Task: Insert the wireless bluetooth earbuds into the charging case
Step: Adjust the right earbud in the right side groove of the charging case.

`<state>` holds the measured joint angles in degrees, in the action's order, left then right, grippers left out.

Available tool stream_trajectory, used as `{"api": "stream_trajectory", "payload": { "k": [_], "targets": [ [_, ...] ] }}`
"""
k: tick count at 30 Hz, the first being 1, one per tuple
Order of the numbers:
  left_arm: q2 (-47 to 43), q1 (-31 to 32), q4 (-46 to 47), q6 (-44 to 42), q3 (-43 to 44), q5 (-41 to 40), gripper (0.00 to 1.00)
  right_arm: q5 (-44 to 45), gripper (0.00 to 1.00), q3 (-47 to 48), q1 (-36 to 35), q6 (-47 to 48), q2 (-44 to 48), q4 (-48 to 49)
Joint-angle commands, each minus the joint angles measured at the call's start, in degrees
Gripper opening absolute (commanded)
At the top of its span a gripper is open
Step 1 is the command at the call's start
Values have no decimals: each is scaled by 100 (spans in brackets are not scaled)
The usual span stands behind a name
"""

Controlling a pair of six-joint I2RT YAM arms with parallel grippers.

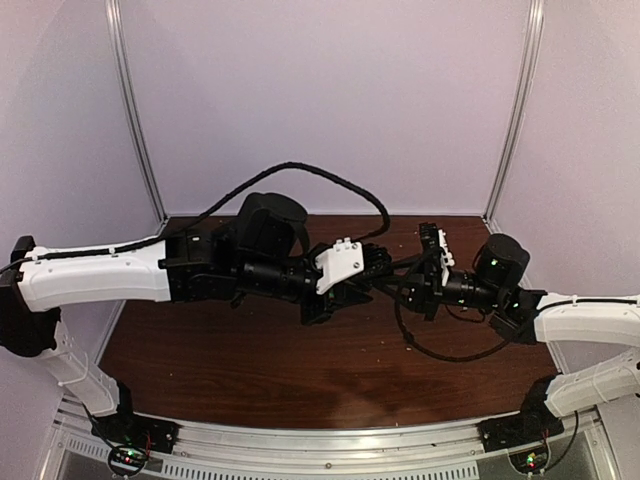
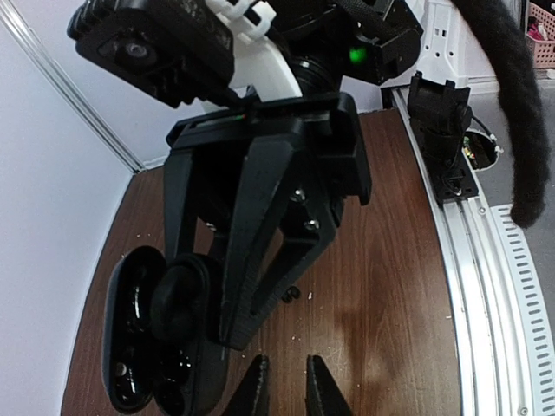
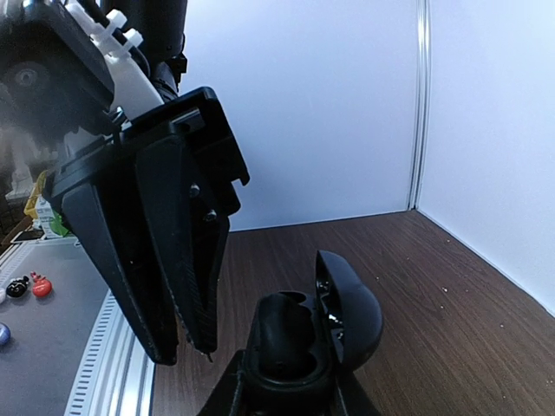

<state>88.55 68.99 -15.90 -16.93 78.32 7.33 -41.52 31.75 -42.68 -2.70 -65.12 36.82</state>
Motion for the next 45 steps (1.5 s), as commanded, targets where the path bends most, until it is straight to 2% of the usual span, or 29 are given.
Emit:
{"api": "stream_trajectory", "payload": {
  "k": [1, 12, 21, 45],
  "targets": [
    [-193, -39, 39, 63, -40, 163, 18, 24, 0, 33, 15, 61, 88, 243],
    [-760, -360, 591, 281, -322, 611, 24, -208, 0, 40, -62, 61, 16, 229],
    [-564, -369, 774, 140, -267, 854, 24, -371, 0, 119, -177, 8, -53, 229],
    [-197, -371, 792, 121, -89, 588, 28, -344, 0, 268, -417, 278, -71, -74]
  ]
}}
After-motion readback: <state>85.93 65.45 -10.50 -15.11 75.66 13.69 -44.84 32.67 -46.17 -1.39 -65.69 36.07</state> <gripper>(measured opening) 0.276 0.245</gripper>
